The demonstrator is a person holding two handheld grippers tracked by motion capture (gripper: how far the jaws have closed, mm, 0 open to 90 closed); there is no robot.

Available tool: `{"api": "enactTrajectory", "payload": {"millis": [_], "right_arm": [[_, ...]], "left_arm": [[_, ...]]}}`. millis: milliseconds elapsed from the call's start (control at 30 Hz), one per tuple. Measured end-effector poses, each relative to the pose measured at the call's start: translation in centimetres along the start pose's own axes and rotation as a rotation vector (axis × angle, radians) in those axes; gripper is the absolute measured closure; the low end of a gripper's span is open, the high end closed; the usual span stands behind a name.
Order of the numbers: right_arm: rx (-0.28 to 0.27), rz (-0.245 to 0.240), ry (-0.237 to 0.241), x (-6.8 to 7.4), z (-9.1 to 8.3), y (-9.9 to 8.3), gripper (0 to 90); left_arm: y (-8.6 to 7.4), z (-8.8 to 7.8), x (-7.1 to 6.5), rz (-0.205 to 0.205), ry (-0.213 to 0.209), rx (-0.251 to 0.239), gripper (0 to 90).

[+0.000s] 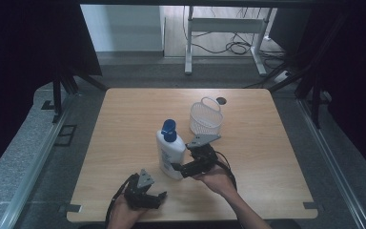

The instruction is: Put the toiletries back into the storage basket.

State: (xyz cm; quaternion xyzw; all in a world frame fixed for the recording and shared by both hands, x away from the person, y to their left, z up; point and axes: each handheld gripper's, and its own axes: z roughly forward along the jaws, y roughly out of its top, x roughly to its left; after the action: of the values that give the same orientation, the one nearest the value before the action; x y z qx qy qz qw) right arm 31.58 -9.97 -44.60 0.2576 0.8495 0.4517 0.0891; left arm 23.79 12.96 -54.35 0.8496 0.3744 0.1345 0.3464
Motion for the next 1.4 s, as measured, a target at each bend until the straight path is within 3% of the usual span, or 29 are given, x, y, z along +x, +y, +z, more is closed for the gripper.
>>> {"api": "enactTrajectory", "payload": {"millis": [333, 600, 667, 967, 1400], "right_arm": [[-0.007, -0.001, -0.014, 0.6, 1.8, 1.1, 18.5], [0.002, -0.039, -0.037, 0.9, 2.6, 1.6, 31.9], [0.003, -0.053, -0.049, 0.9, 2.6, 1.6, 35.5], [0.012, -0.062, -0.042, 0.7, 2.4, 1.8, 36.8], [-0.007, -0.064, -0.008, -1.1, 0.4, 2.7, 37.0]], "left_arm": [[0.0, 0.0, 0.0, 0.001, 0.000, 0.000, 12.3], [0.0, 0.0, 0.0, 0.001, 0.000, 0.000, 12.3], [0.0, 0.0, 0.0, 0.001, 0.000, 0.000, 12.3], [0.0, 0.0, 0.0, 0.001, 0.000, 0.000, 12.2], [0.0, 0.0, 0.0, 0.000, 0.001, -0.001, 12.2]]}}
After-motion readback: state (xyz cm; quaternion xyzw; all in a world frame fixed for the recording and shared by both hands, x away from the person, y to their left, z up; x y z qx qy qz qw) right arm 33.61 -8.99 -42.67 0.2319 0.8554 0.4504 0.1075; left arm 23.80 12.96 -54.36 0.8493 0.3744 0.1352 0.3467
